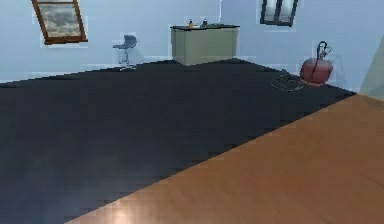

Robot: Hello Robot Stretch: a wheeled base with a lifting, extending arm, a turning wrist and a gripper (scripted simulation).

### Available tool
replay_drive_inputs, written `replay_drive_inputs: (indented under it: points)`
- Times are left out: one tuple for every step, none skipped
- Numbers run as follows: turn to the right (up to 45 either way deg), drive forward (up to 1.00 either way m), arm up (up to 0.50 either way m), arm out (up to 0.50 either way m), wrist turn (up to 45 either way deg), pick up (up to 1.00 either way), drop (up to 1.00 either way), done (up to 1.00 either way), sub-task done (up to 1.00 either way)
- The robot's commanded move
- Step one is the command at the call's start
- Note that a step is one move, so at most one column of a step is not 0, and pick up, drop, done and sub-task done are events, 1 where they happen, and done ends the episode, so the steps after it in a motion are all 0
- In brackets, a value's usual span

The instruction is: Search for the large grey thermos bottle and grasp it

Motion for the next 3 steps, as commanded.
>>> replay_drive_inputs:
  points:
    - [-3.0, 0.00, 0.00, 0.00, 0.0, 0.00, 0.00, 0.00, 0.00]
    - [0.0, 1.00, 0.00, 0.00, 0.0, 0.00, 0.00, 0.00, 0.00]
    - [0.0, 1.00, 0.00, 0.00, 0.0, 0.00, 0.00, 0.00, 0.00]
